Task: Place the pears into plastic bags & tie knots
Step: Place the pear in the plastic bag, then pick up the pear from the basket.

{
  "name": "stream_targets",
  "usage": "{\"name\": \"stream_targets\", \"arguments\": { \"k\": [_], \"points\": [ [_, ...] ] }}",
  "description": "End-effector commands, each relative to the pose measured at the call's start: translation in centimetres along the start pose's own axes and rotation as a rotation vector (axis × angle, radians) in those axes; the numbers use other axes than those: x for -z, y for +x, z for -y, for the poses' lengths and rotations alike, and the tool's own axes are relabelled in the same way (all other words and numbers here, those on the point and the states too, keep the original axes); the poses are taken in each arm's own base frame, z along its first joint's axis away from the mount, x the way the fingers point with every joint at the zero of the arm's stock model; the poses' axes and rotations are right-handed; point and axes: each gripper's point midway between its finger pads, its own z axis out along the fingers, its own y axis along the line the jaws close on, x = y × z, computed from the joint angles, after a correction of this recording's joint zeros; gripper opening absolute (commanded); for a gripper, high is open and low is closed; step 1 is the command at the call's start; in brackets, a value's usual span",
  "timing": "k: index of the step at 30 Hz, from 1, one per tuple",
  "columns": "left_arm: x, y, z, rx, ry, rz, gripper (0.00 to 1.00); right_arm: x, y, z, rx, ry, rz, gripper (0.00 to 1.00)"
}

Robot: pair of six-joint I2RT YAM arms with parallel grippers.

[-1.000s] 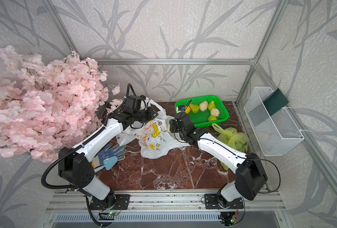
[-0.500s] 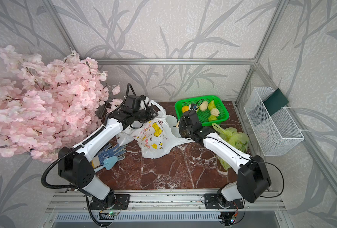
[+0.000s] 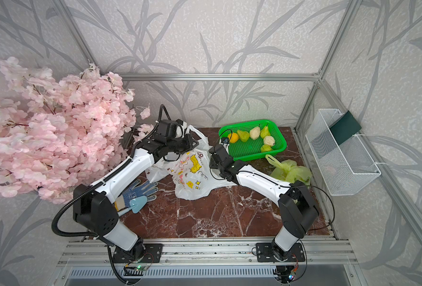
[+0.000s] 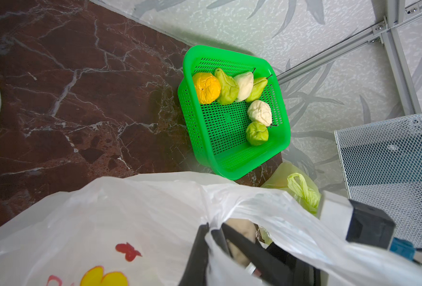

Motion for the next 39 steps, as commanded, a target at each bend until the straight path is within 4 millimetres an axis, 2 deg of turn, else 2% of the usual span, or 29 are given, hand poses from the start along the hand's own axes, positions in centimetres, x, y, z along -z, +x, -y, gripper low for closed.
{"name": "stream_targets", "arguments": {
  "k": [1,4,5,8,11,14,16,19,22,24,27,30,34,39],
  "points": [
    [-0.1,-0.4,0.7,-0.003,0.021,0.007,0.00,0.0,-0.4,-1.5,-0.066,-0.039,-0.008,0.35],
    [-0.3,-0.3,0.7,0.000,0.024,0.003,0.00,-1.2,0.8,-1.7,-0.079,-0.077,-0.080,0.52],
    [-0.3,-0.3,0.8,-0.004,0.025,0.002,0.00,-1.1,0.5,-2.1,-0.080,-0.113,-0.101,0.60],
    [-0.2,-0.3,0.5,-0.009,0.018,0.003,0.00,-0.9,-0.2,-3.0,-0.090,-0.205,-0.154,0.74],
    [-0.3,-0.4,0.5,-0.011,0.020,0.004,0.00,-0.1,-1.3,-3.1,-0.098,-0.271,-0.181,0.77],
    [-0.3,-0.5,0.4,-0.011,0.019,0.006,0.00,1.3,-3.7,-1.5,-0.128,-0.287,-0.154,0.76],
    [-0.3,-0.5,0.1,-0.012,0.011,0.009,0.00,2.1,-5.9,1.5,-0.147,-0.246,-0.104,0.75],
    [-0.2,-0.4,-0.5,-0.021,-0.009,0.011,0.00,1.7,-8.9,7.7,-0.158,-0.121,-0.051,0.75],
    [-0.4,-0.1,-0.9,-0.021,-0.018,0.004,0.00,-0.6,-10.7,14.3,-0.126,0.066,-0.055,0.75],
    [-0.5,0.1,-0.9,-0.017,-0.014,0.001,0.00,-3.3,-11.3,18.7,-0.111,0.188,-0.101,0.75],
    [-0.4,0.2,-1.0,-0.027,-0.019,-0.003,0.00,-5.5,-13.4,23.2,-0.056,0.354,-0.115,0.77],
    [-0.1,0.4,-1.5,-0.047,-0.045,-0.002,0.00,-7.1,-14.7,27.1,-0.027,0.499,-0.123,0.79],
    [-0.1,0.7,-2.0,-0.057,-0.060,-0.016,0.00,-9.8,-14.9,30.3,0.019,0.610,-0.149,0.82],
    [-0.2,0.8,-2.4,-0.062,-0.066,-0.028,0.00,-13.7,-13.1,33.9,-0.012,0.701,-0.244,0.82]
  ]
}}
